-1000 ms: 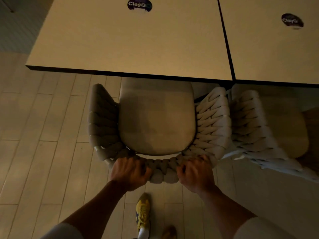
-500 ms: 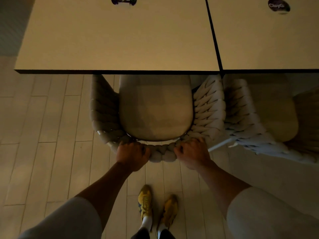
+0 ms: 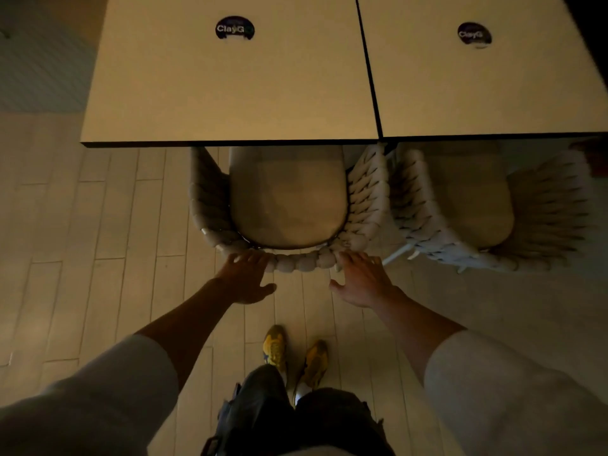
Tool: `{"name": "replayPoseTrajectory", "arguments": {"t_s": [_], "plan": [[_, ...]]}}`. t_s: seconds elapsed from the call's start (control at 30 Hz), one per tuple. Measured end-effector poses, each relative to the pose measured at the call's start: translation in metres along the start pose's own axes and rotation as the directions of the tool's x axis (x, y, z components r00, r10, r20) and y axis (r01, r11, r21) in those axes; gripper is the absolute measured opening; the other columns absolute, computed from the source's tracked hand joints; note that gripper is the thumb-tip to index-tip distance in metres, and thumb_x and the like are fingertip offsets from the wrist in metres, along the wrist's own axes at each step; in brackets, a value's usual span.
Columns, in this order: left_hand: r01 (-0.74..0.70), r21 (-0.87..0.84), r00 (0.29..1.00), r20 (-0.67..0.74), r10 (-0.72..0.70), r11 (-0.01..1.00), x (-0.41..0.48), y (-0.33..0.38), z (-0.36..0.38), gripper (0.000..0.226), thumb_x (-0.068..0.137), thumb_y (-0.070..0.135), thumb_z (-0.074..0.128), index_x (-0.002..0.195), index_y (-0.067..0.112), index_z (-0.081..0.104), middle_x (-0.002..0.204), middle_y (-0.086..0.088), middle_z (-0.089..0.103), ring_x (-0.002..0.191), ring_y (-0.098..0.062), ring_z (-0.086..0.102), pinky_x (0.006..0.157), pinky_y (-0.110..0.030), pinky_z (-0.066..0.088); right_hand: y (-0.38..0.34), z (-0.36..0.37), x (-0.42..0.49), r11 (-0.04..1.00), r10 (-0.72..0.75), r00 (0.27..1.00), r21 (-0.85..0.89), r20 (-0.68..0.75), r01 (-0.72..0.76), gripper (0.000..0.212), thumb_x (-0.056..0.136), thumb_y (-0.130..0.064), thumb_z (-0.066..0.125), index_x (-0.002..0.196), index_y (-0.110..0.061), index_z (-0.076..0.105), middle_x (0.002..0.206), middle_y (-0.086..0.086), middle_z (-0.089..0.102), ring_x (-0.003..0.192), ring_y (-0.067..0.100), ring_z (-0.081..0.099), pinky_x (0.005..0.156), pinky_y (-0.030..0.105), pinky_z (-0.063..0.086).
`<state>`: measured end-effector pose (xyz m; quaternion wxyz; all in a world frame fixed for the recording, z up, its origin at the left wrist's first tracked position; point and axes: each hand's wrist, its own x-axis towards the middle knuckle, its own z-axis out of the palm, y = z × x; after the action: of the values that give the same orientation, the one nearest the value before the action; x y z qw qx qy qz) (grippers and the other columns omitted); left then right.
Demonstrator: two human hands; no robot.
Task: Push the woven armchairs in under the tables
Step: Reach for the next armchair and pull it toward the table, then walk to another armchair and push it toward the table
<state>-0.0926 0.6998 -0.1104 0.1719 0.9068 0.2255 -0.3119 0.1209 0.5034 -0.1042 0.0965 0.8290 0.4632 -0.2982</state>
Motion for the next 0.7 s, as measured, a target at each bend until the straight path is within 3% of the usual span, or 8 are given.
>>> {"name": "replayPoseTrajectory", "arguments": {"t_s": [0.1, 0.23, 0.37, 0.57, 0.7], "plan": [[0.027, -0.032, 1.000, -0.001, -0.027, 0.999, -0.021, 0.003, -0.011, 0.096, 0.094, 0.075, 0.040, 0.164, 0.020, 0.005, 0.172, -0.005, 0.008, 0.159, -0.028, 0.004, 0.126, -0.058, 0.010, -0.003, -0.019, -0.020, 1.000, -0.003, 0.999, -0.015, 0.042, 0.004, 0.091, 0.089, -0.073, 0.048, 0.160, -0.022, 0.021, 0.167, 0.005, 0.025, 0.150, 0.032, 0.029, 0.117, 0.056, 0.028], [0.075, -0.104, 0.993, -0.078, -0.083, 0.992, -0.049, 0.008, -0.024, 0.102, 0.088, 0.084, 0.037, 0.164, 0.024, 0.005, 0.173, -0.001, 0.007, 0.159, -0.026, 0.003, 0.125, -0.062, 0.009, -0.018, -0.046, -0.028, 1.000, 0.009, 0.992, -0.026, 0.125, -0.006, 0.117, 0.079, -0.090, 0.047, 0.165, -0.025, 0.002, 0.173, 0.003, 0.003, 0.159, 0.034, 0.006, 0.122, 0.067, 0.011], [0.150, -0.240, 0.977, -0.113, -0.180, 0.959, -0.078, 0.006, -0.023, 0.115, 0.077, 0.096, 0.035, 0.163, 0.028, 0.002, 0.173, -0.001, 0.006, 0.159, -0.028, 0.004, 0.123, -0.066, 0.009, -0.050, -0.072, -0.025, 0.996, -0.027, 0.975, -0.073, 0.221, 0.045, 0.135, 0.064, -0.099, 0.052, 0.165, -0.028, -0.004, 0.174, 0.003, -0.007, 0.159, 0.039, -0.003, 0.122, 0.069, 0.013], [0.263, -0.339, 0.952, -0.062, -0.301, 0.903, -0.118, -0.020, 0.012, 0.135, 0.060, 0.108, 0.020, 0.164, 0.024, -0.002, 0.173, -0.005, 0.002, 0.159, -0.031, 0.002, 0.123, -0.067, 0.005, -0.108, -0.092, -0.007, 0.949, -0.092, 0.944, -0.259, 0.317, 0.180, 0.147, 0.049, -0.107, 0.051, 0.164, -0.030, 0.003, 0.174, 0.003, 0.000, 0.158, 0.039, 0.010, 0.120, 0.071, 0.018], [0.308, -0.393, 0.931, -0.062, -0.359, 0.867, -0.151, -0.056, 0.034, 0.134, 0.063, 0.108, 0.021, 0.165, 0.023, 0.005, 0.173, -0.004, 0.008, 0.159, -0.031, 0.004, 0.123, -0.068, 0.003, -0.156, -0.095, -0.004, 0.910, -0.120, 0.930, -0.337, 0.348, 0.243, 0.149, 0.044, -0.109, 0.048, 0.164, -0.030, 0.011, 0.174, 0.002, 0.008, 0.157, 0.036, 0.019, 0.118, 0.070, 0.023]]}}
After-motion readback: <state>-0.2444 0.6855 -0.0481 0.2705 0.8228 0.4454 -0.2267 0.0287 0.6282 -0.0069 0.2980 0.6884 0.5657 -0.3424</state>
